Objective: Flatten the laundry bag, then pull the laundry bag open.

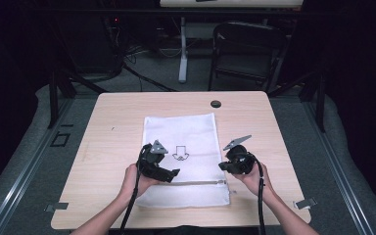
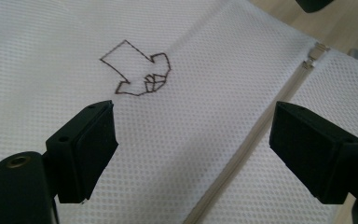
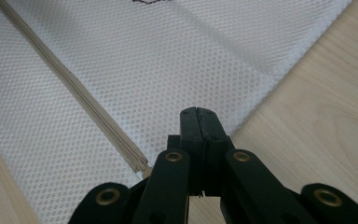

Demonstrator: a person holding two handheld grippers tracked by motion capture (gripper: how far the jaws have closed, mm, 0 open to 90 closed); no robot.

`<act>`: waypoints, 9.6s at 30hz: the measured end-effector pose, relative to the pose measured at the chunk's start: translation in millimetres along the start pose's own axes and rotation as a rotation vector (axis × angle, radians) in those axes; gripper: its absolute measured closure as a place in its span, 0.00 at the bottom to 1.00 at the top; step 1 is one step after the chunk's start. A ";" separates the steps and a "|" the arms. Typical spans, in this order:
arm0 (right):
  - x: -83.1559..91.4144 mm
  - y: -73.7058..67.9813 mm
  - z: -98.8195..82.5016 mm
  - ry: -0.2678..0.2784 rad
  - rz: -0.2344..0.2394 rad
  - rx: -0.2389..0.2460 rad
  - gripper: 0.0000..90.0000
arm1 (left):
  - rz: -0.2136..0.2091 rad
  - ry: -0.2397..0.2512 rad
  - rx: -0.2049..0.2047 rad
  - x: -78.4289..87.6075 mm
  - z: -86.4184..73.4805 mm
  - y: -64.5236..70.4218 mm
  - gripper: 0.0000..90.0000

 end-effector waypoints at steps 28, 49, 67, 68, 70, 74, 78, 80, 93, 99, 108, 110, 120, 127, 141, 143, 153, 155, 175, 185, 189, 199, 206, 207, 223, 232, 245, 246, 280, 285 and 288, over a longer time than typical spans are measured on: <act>-29.8 0.0 -5.4 -0.044 0.040 -0.009 1.00 | -0.149 -0.055 -0.166 -55.9 14.4 58.5 0.24; -36.2 7.2 -14.7 -0.061 0.112 -0.069 1.00 | -0.194 -0.074 -0.250 -115.4 36.6 88.6 0.65; -36.2 7.7 -15.5 -0.058 0.111 -0.087 1.00 | -0.154 -0.067 -0.252 -135.7 40.0 88.5 0.86; -36.5 8.0 -15.5 -0.056 0.108 -0.082 1.00 | -0.157 -0.066 -0.248 -135.9 39.7 88.1 0.89; -36.3 8.0 -15.8 -0.058 0.105 -0.080 1.00 | -0.159 -0.064 -0.237 -135.2 39.3 85.5 0.90; -36.2 6.2 -15.0 -0.052 0.109 -0.095 1.00 | -0.180 -0.039 -0.226 -134.3 37.6 83.6 0.91; -35.8 6.1 -15.1 -0.058 0.091 -0.082 1.00 | -0.178 0.002 -0.201 -132.7 35.3 82.9 0.92; -35.8 4.7 -14.6 -0.054 0.092 -0.081 1.00 | -0.186 0.024 -0.174 -130.0 34.3 80.7 0.92; -21.1 6.2 -16.5 -0.045 0.085 -0.093 1.00 | -0.198 0.090 -0.093 -130.3 25.4 75.0 0.97; 0.8 -1.6 -29.7 -0.087 0.118 -0.155 1.00 | -0.174 0.103 -0.088 -131.0 25.5 75.8 0.97; -9.7 -13.5 -34.4 -0.145 0.112 -0.153 1.00 | -0.115 0.139 -0.047 -129.9 25.9 69.5 0.97; -10.1 -11.8 -35.4 -0.156 0.098 -0.134 1.00 | -0.109 0.133 -0.051 -129.6 25.6 69.8 0.97; -14.1 -20.6 -35.3 -0.154 0.052 -0.044 1.00 | -0.114 0.129 -0.028 -127.5 24.1 68.0 0.97; -14.3 -24.2 -33.4 -0.156 0.028 -0.027 1.00 | -0.133 0.126 -0.008 -122.2 22.4 67.9 0.98; -14.9 -24.9 -33.0 -0.160 0.024 -0.045 1.00 | -0.189 0.093 0.032 -113.6 16.8 61.8 0.98; -15.4 -24.5 -33.0 -0.154 0.026 -0.042 1.00 | -0.192 0.087 0.043 -112.8 16.0 61.4 0.98; -13.9 -22.3 -33.7 -0.177 0.034 -0.021 1.00 | -0.220 0.072 0.074 -107.9 11.8 57.5 0.98; -14.7 -22.8 -32.8 -0.170 0.032 -0.024 1.00 | -0.236 0.086 0.096 -108.8 11.2 56.4 0.98; -23.0 -27.2 -23.8 -0.130 0.064 -0.068 1.00 | -0.203 0.076 0.066 -110.9 13.3 56.7 0.98; -21.9 -26.7 -24.4 -0.145 0.054 -0.042 1.00 | -0.212 0.059 0.062 -108.8 13.4 55.6 0.98; -22.4 -27.3 -24.1 -0.136 0.058 -0.058 1.00 | -0.212 0.053 0.059 -108.0 13.3 55.0 0.98; -22.1 -27.7 -24.2 -0.142 0.062 -0.051 1.00 | -0.211 0.034 0.043 -105.6 13.1 53.3 0.98; -22.2 -27.6 -24.3 -0.139 0.059 -0.041 1.00 | -0.225 0.029 0.050 -105.0 13.3 52.9 0.98; -23.0 -29.6 -23.5 -0.124 0.060 -0.065 1.00 | -0.227 0.027 0.052 -104.9 13.3 52.8 0.98; -22.0 -26.6 -24.9 -0.136 0.061 -0.042 1.00 | -0.246 0.016 0.074 -100.7 12.3 48.2 0.98; -21.8 -26.4 -25.1 -0.139 0.061 -0.036 1.00 | -0.259 0.021 0.090 -101.5 10.8 47.9 0.97; -26.6 -31.9 -18.4 -0.013 0.051 0.012 1.00 | -0.267 0.034 0.100 -104.8 11.9 44.1 0.97; -26.5 -31.1 -19.0 -0.014 0.053 0.031 1.00 | -0.263 0.024 0.102 -104.5 11.9 44.1 0.97; -24.8 -35.5 -23.4 0.049 -0.015 0.174 1.00 | -0.265 -0.021 0.123 -91.6 8.8 37.9 0.98; -24.9 -35.1 -23.3 0.052 -0.012 0.165 1.00 | -0.264 -0.030 0.131 -87.0 4.3 34.0 0.98; -25.3 -35.2 -23.0 0.052 -0.005 0.158 1.00 | -0.255 -0.034 0.119 -83.9 2.3 34.1 0.98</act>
Point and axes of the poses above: each handheld gripper's, and its own axes: x roughly backward along the jaws, z roughly out of its top, y roughly to its right, the point moved 7 cm from there along -x, roughly forward along the jaws, and after that the axes turned 13 degrees about -z, right-handed, at the moved point
